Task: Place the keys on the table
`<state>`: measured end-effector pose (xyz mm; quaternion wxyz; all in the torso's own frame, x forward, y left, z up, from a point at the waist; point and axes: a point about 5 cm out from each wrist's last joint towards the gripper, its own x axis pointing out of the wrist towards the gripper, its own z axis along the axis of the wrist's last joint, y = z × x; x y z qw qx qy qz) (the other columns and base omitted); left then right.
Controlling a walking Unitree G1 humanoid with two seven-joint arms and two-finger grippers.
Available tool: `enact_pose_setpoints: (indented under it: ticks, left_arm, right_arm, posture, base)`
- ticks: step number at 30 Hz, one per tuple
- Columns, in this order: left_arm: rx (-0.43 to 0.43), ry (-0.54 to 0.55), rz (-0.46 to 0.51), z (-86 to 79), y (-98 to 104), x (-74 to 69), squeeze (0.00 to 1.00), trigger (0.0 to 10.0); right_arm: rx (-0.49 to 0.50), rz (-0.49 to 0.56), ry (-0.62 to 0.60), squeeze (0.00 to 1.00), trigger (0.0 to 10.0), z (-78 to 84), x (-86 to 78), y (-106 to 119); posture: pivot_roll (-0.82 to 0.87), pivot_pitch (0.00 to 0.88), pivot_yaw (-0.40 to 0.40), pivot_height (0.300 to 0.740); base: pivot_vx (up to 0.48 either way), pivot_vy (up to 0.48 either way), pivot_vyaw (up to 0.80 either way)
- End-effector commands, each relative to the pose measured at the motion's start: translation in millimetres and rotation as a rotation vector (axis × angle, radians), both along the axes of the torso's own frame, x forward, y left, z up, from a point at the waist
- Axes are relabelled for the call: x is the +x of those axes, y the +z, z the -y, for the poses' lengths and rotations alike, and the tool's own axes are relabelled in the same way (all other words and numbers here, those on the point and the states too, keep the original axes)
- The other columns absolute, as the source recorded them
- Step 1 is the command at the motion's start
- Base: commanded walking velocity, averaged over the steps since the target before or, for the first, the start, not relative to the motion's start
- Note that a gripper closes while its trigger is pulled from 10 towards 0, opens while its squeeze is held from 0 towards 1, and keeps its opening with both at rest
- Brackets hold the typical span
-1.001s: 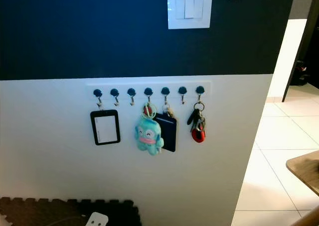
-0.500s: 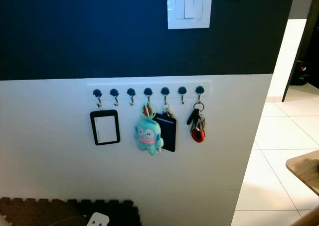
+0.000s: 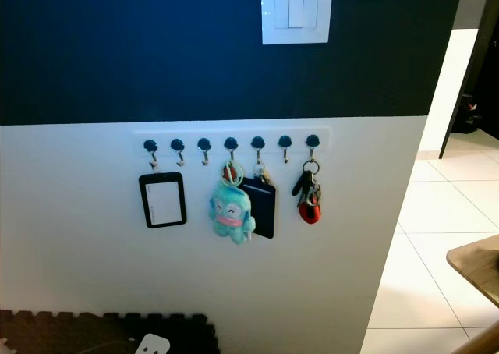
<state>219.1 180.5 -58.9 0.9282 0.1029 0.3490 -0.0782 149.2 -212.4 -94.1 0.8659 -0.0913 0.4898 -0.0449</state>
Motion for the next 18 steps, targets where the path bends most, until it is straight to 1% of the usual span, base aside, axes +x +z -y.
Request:
enact_pose_setpoints:
  ticks: [1, 7, 17, 18]
  left_arm:
    - [0.018, -0.002, -0.025, -1.3, -3.8, -5.5, 0.0, 10.0]
    - [0.029, -0.002, -0.027, -2.7, -4.8, -7.7, 0.0, 10.0]
    - [0.028, -0.002, -0.028, -3.0, -4.9, -7.9, 0.0, 10.0]
    - [0.006, 0.008, -0.021, -2.6, -4.8, -8.5, 0.0, 10.0]
  right_arm:
    - [-0.004, -0.018, 0.0, 0.0, 10.0, -0.8, -3.6, -1.7]
    - [-0.006, -0.036, 0.021, 0.0, 10.0, -4.0, -8.7, -4.2]
    - [-0.005, -0.04, 0.023, 0.0, 10.0, -5.0, -9.6, -4.7]
    - [-0.002, -0.047, 0.023, 0.0, 10.0, -7.3, -12.4, -6.1]
  posture:
    - [0.0, 0.0, 0.047, 0.74]
    - [0.0, 0.0, 0.05, 0.74]
    - [0.0, 0.0, 0.05, 0.74]
    - [0.01, 0.0, 0.049, 0.74]
  base:
    - [0.0, 0.0, 0.0]
    - [0.0, 0.0, 0.0]
    - [0.0, 0.0, 0.0]
    - [0.0, 0.0, 0.0]
